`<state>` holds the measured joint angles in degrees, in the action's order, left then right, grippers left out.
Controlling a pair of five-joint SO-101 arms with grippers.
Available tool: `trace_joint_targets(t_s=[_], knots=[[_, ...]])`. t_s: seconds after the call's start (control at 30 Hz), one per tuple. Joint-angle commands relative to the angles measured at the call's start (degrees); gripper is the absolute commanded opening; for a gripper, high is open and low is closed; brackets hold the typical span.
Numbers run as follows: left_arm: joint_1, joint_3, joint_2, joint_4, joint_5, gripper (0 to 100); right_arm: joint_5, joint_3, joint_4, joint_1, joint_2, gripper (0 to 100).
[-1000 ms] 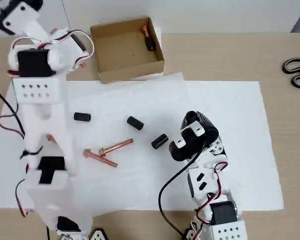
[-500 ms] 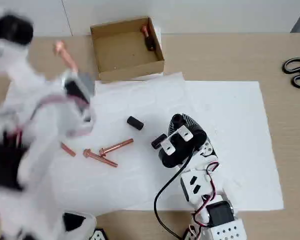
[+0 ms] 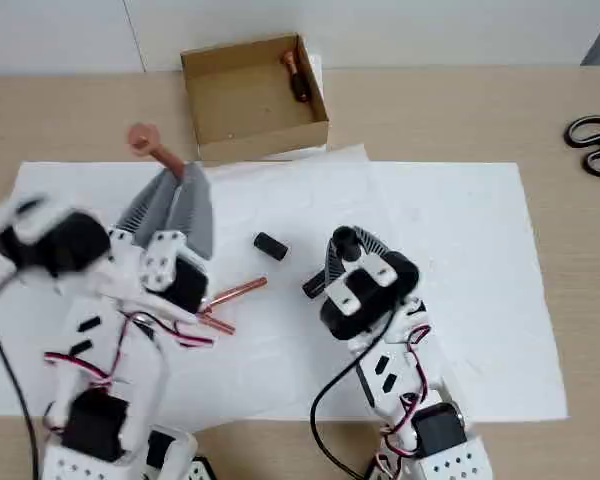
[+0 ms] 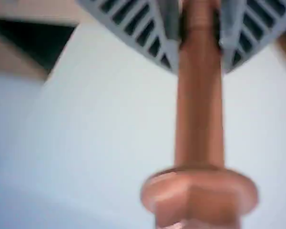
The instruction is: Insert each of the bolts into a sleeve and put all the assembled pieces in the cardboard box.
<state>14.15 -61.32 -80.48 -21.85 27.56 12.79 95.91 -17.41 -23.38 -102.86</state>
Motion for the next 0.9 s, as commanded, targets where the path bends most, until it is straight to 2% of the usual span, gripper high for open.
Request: trace_joint_targets(t_s=[0.0, 0.13, 0.27, 0.5, 0.73, 0.87], knots=[[3.0, -1.8, -0.6, 8.8, -0.5, 1, -2.9, -2.1, 4.1, -2.0, -1.1, 0.3], [3.3, 0.5, 3.4, 13.3, -0.5, 1, -2.9, -0.9, 3.5, -8.3, -1.1, 0.3], [6.9, 4.6, 9.1, 14.2, -0.5, 1, -3.2, -0.8, 3.8, -13.3, -1.1, 0.3], [8.0, 6.5, 10.5, 14.3, -0.4, 1, -2.3, -0.8, 12.2, -12.8, -1.1, 0.3], [11.6, 6.1, 10.5, 14.2, -0.4, 1, 4.0, 0.5, 19.3, -12.8, -1.1, 0.4], [13.2, 6.1, 10.5, 8.9, -0.4, 1, 6.1, 0.5, 18.9, -12.8, -1.1, 0.4]])
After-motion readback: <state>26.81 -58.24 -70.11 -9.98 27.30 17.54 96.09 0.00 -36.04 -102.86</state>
